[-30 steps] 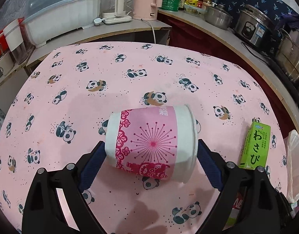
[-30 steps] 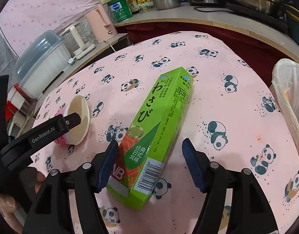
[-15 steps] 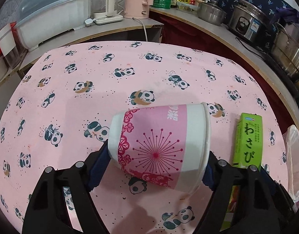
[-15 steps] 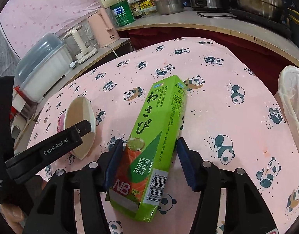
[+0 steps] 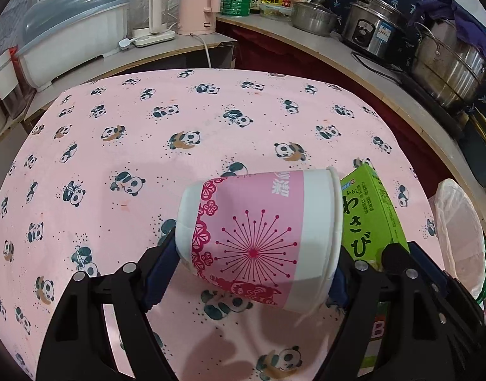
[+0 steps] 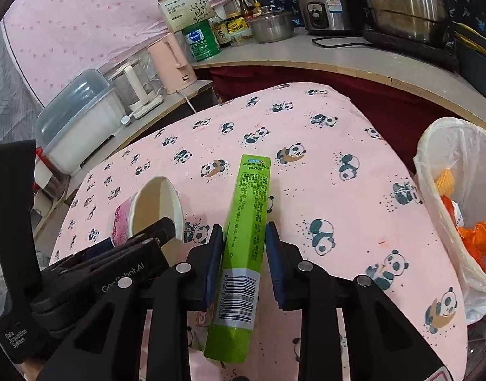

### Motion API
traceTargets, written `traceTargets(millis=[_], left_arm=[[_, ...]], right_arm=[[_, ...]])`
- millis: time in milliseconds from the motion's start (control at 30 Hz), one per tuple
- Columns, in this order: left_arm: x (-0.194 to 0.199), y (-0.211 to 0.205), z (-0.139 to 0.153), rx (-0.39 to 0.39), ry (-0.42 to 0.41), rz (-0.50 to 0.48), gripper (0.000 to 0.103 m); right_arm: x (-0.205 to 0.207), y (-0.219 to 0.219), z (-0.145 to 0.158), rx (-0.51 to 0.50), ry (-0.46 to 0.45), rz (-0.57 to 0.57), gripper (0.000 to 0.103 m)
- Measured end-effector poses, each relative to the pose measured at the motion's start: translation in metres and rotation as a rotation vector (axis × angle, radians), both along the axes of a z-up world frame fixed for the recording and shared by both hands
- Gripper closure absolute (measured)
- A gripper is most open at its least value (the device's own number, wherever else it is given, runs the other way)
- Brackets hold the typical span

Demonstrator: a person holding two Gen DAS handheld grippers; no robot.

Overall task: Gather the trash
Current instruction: 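Grasp the pink paper cup with the left tool while the right tool grasps the green wasabi box, then carry the cup and wasabi box over the bin and open both tools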

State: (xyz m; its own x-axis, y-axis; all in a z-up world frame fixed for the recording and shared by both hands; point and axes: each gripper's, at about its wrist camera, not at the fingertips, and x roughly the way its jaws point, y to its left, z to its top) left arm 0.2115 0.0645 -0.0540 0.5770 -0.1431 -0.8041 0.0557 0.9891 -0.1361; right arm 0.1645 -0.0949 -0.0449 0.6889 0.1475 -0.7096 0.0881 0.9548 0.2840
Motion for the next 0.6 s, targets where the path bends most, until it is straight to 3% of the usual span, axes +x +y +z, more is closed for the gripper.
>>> traceTargets(millis=[400, 600], left_arm=[[-0.034, -0.042, 0.006, 0.031, -0.01, -0.069, 0.028], [-0.043, -0.047, -0.002, 0.056, 0.003, -0.075, 0.028]], right_arm=[[-0.042, -0.051, 0.0, 0.033, 0.027, -0.065, 0.078], [-0.045, -0.048, -0.013, 0.074, 0.068, -0.03, 0.076]])
